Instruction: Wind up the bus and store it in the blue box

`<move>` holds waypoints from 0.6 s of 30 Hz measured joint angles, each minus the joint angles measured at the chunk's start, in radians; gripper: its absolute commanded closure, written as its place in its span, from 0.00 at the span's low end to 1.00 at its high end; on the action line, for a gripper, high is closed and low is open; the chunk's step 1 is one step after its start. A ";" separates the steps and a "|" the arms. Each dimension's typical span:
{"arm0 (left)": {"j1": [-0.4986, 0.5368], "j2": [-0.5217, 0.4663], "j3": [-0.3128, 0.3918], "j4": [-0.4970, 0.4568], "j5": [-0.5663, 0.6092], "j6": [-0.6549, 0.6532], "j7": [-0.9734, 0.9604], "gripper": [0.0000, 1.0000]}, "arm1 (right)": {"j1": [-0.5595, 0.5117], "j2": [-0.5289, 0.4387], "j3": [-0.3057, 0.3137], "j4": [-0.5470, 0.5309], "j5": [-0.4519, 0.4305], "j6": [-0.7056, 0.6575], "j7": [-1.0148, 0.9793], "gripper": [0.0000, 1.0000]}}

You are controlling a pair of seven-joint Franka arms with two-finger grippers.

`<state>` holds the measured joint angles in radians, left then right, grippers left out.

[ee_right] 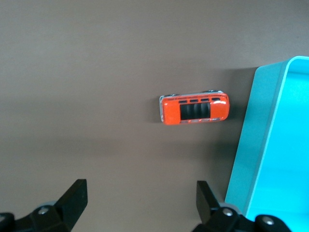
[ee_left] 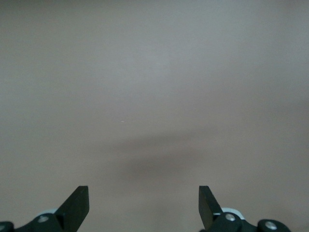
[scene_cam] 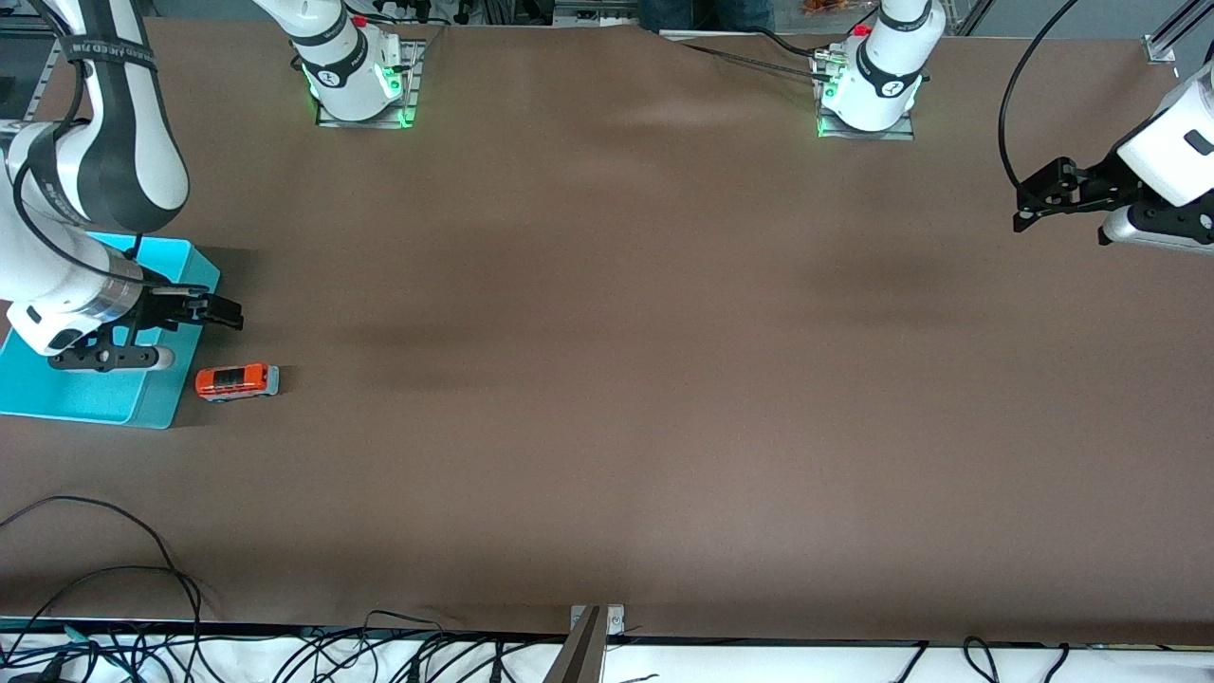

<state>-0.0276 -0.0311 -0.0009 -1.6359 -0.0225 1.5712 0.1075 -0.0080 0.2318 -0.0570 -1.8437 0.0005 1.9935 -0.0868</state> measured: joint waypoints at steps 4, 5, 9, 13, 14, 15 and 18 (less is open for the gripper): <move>0.012 0.000 0.002 0.003 -0.037 0.000 -0.006 0.00 | -0.009 0.020 0.000 0.000 0.000 0.018 0.000 0.00; 0.018 0.000 0.002 0.005 -0.040 0.000 -0.006 0.00 | -0.009 0.024 0.000 0.000 0.000 0.020 0.000 0.00; 0.037 0.000 0.003 0.010 -0.040 -0.001 -0.006 0.00 | -0.009 0.046 0.000 -0.001 0.000 0.024 0.000 0.00; 0.040 0.000 0.002 0.011 -0.040 -0.001 -0.006 0.00 | -0.010 0.072 0.000 -0.002 0.000 0.055 0.003 0.00; 0.040 0.000 0.002 0.011 -0.040 -0.001 -0.006 0.00 | -0.010 0.078 0.000 -0.004 0.000 0.066 0.004 0.00; 0.040 0.000 0.002 0.011 -0.040 -0.001 -0.006 0.00 | -0.011 0.083 0.000 -0.006 0.000 0.077 0.005 0.00; 0.040 0.000 0.001 0.011 -0.037 -0.001 -0.006 0.00 | -0.020 0.095 0.000 -0.022 0.000 0.111 0.012 0.00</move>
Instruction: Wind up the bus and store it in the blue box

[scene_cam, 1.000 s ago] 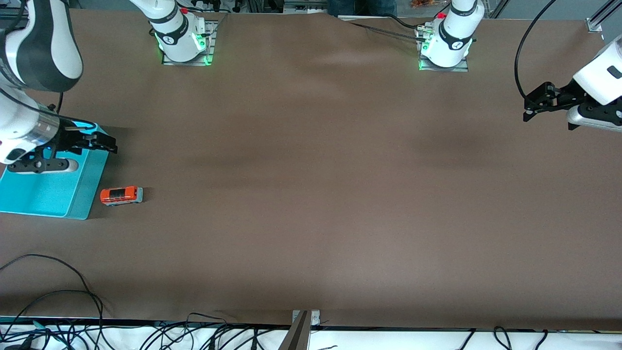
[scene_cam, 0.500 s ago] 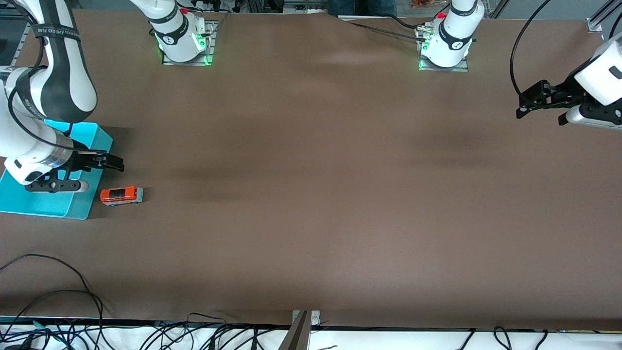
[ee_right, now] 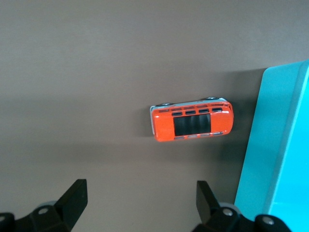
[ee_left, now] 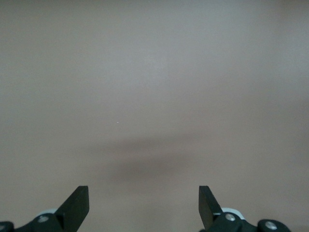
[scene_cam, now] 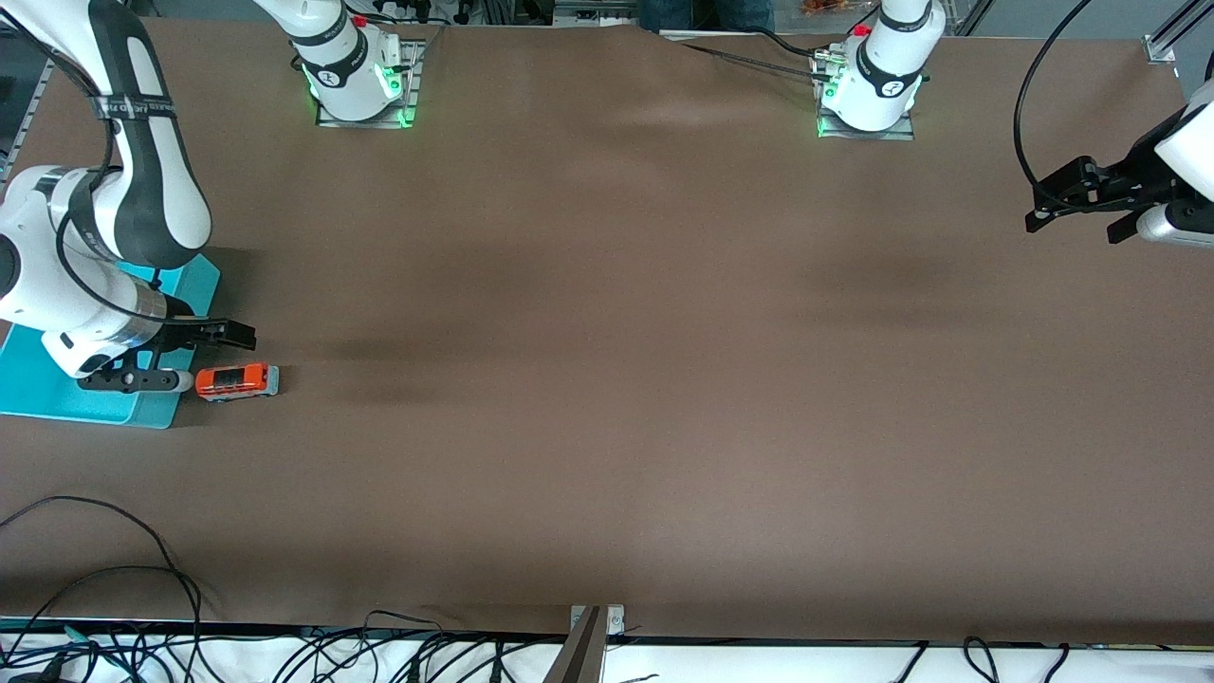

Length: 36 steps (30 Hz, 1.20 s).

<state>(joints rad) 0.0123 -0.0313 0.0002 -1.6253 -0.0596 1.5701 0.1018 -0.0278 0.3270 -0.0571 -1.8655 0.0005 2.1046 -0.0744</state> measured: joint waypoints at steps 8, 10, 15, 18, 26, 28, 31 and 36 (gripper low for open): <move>0.000 0.000 -0.004 0.000 0.003 -0.001 0.000 0.00 | -0.035 0.027 -0.001 -0.058 0.000 0.105 0.203 0.00; 0.000 0.000 -0.004 0.000 0.003 -0.001 0.000 0.00 | -0.036 0.032 -0.001 -0.074 0.000 0.141 0.282 0.00; 0.000 0.000 -0.004 0.000 0.003 -0.001 0.000 0.00 | -0.035 0.040 0.000 -0.106 0.000 0.204 0.454 0.00; 0.000 0.000 -0.004 0.000 0.003 -0.001 0.000 0.00 | -0.035 0.050 0.000 -0.113 0.000 0.230 0.538 0.00; 0.000 0.000 -0.004 0.000 0.003 -0.003 0.000 0.00 | -0.035 0.093 0.000 -0.117 -0.004 0.331 0.789 0.00; 0.000 0.000 -0.004 0.000 0.003 -0.005 0.000 0.00 | -0.036 0.105 0.000 -0.117 -0.006 0.351 0.840 0.00; 0.000 0.000 -0.004 0.000 0.003 -0.008 0.000 0.00 | -0.037 0.118 0.000 -0.117 -0.006 0.367 0.903 0.00; 0.000 0.000 -0.004 0.000 0.003 -0.011 0.000 0.00 | -0.049 0.132 -0.001 -0.117 -0.007 0.383 0.972 0.00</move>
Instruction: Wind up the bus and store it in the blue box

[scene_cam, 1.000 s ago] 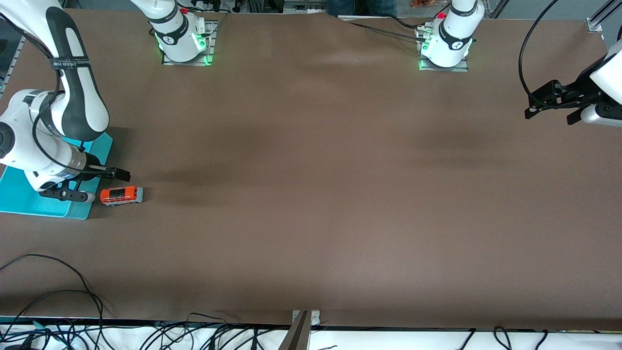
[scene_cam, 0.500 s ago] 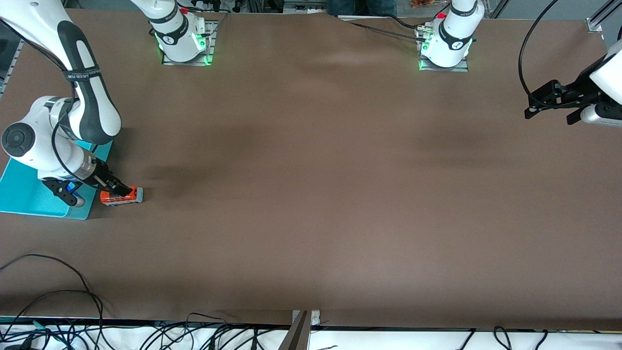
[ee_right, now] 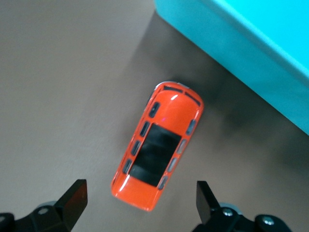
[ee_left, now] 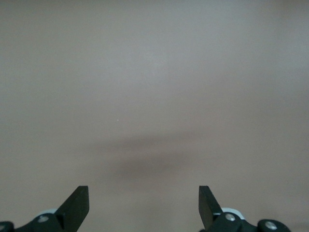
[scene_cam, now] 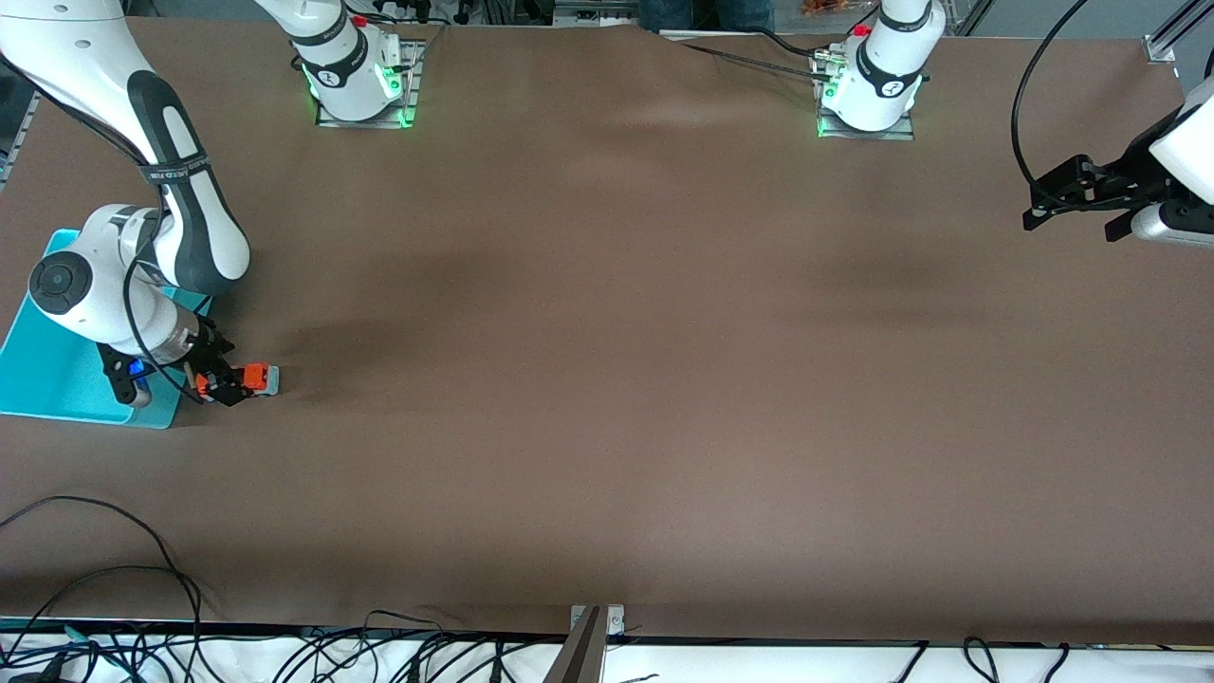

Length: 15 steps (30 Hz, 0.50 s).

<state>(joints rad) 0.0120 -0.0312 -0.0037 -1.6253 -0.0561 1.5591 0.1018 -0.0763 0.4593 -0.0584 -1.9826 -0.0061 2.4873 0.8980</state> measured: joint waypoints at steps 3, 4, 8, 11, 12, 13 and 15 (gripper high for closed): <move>0.000 0.000 0.000 0.000 0.000 -0.001 0.000 0.00 | -0.013 0.003 -0.001 0.000 0.000 0.003 0.009 0.00; 0.000 0.000 0.000 0.000 0.000 -0.001 0.000 0.00 | -0.017 0.003 -0.001 0.000 0.000 0.003 0.010 0.00; 0.000 0.000 0.000 0.000 0.000 -0.002 0.000 0.00 | -0.033 0.008 -0.003 0.000 0.000 0.018 0.010 0.00; 0.000 0.000 0.000 0.000 0.000 -0.004 0.000 0.00 | -0.039 0.021 -0.004 0.000 0.000 0.043 0.010 0.00; 0.000 0.000 0.000 0.000 0.000 -0.004 0.000 0.00 | -0.039 0.029 -0.004 0.000 0.000 0.056 0.011 0.00; 0.000 0.000 0.000 0.000 0.000 -0.005 0.000 0.00 | -0.039 0.037 -0.003 0.000 0.000 0.070 0.011 0.00; 0.000 0.000 0.000 0.000 0.000 -0.006 0.000 0.00 | -0.039 0.053 -0.003 0.000 0.000 0.094 0.013 0.00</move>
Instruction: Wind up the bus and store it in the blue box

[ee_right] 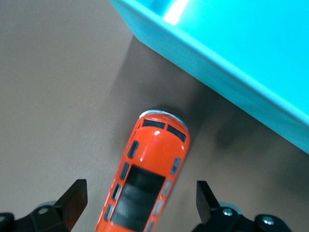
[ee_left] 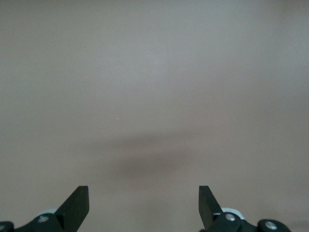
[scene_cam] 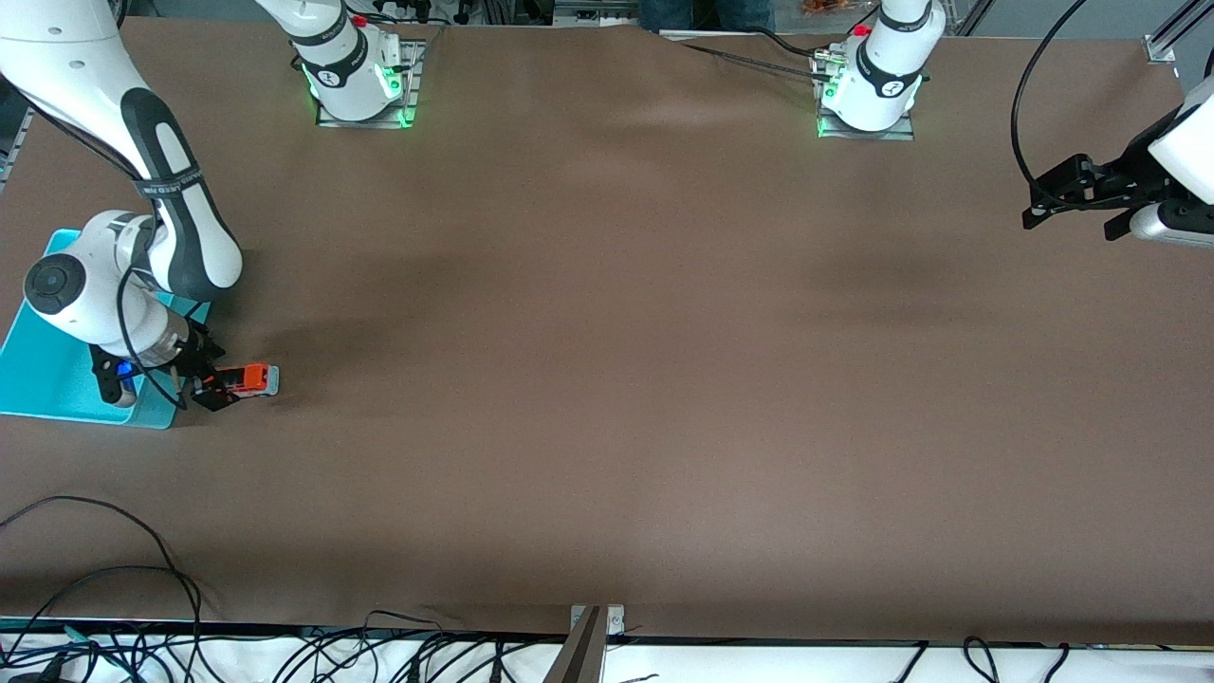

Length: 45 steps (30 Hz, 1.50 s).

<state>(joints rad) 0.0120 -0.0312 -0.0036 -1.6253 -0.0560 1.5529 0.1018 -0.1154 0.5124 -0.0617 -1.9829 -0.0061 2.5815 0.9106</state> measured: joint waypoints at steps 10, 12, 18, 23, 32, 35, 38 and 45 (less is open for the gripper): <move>0.006 0.000 0.004 0.015 0.000 0.000 0.000 0.00 | 0.000 0.030 0.000 0.001 0.000 0.037 0.005 0.00; 0.008 0.000 0.004 0.020 0.000 0.000 0.000 0.00 | 0.000 0.030 0.000 0.001 0.000 0.037 0.006 0.00; 0.010 0.000 0.004 0.035 0.000 0.000 0.000 0.00 | 0.000 0.048 0.000 0.001 0.000 0.046 0.006 0.17; 0.012 -0.001 0.005 0.045 0.000 -0.001 0.000 0.00 | 0.000 0.067 0.000 0.001 0.000 0.065 0.006 1.00; 0.024 -0.001 0.008 0.046 0.001 -0.001 0.000 0.00 | 0.001 0.065 0.001 0.009 0.000 0.075 0.006 1.00; 0.028 -0.001 0.008 0.046 0.001 -0.002 0.000 0.00 | 0.002 0.051 0.002 0.013 -0.002 0.072 0.006 1.00; 0.029 -0.001 0.008 0.046 0.001 -0.002 0.000 0.00 | 0.002 0.020 0.005 0.016 -0.003 0.041 0.005 1.00; 0.040 -0.001 0.008 0.046 0.001 -0.002 0.000 0.00 | 0.004 -0.114 0.030 0.028 -0.004 -0.132 -0.027 1.00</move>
<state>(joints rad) 0.0518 -0.0318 0.0047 -1.5797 -0.0553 1.5510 0.1018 -0.1115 0.3987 -0.0317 -1.9547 -0.0105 2.4497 0.8839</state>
